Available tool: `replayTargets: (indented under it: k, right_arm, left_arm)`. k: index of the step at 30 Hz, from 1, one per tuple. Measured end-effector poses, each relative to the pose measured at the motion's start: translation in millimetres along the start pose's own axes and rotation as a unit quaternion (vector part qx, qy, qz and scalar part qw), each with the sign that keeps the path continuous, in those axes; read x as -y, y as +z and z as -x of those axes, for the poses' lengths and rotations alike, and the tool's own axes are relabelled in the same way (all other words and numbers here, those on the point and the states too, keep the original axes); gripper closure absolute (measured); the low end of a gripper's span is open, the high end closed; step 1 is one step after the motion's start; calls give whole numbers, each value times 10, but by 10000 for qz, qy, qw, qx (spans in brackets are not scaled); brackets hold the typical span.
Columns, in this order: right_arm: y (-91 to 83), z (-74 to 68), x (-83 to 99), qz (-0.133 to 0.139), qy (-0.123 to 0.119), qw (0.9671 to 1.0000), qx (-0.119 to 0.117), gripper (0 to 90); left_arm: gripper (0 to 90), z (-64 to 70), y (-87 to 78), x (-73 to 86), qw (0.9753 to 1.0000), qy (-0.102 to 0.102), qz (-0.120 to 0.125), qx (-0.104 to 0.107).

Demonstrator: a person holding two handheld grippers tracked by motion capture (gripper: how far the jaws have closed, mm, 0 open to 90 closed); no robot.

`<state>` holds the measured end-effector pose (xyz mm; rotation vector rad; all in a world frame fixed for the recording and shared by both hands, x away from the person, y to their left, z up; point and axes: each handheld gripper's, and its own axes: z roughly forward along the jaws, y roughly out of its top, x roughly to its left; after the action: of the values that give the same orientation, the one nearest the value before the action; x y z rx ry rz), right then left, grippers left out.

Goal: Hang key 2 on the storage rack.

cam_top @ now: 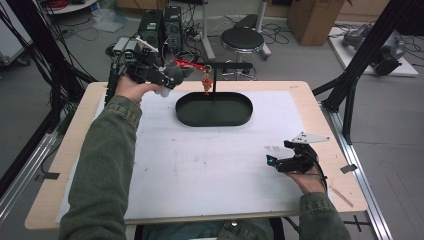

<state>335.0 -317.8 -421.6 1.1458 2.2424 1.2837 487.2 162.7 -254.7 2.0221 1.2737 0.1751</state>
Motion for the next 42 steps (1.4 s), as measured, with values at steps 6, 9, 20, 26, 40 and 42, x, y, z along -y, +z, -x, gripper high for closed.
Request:
replayTargets:
  k: [6,9,20,26,40,42]
  right_arm:
    - [4,-1,5,-34,-11,10000,2,5]
    - [8,1,5,-41,-20,10000,8,5]
    - [23,-1,2,-62,-24,10000,-8,5]
    - [23,0,2,-59,-29,10000,-10,5]
    - [19,3,8,-65,-51,10000,-28,5]
    - [17,3,6,-52,-55,10000,-29,5]
  left_arm:
    - [466,-5,48,-5,10000,13,-4,78]
    - [466,18,31,-12,9998,27,51,180]
    - [466,-44,15,-53,9992,-165,337,122]
    - [460,-128,145,-49,9984,-173,476,-236]
    - [57,-189,182,-15,9944,30,1041,-184]
    - [23,-198,145,6,9936,164,1115,-125]
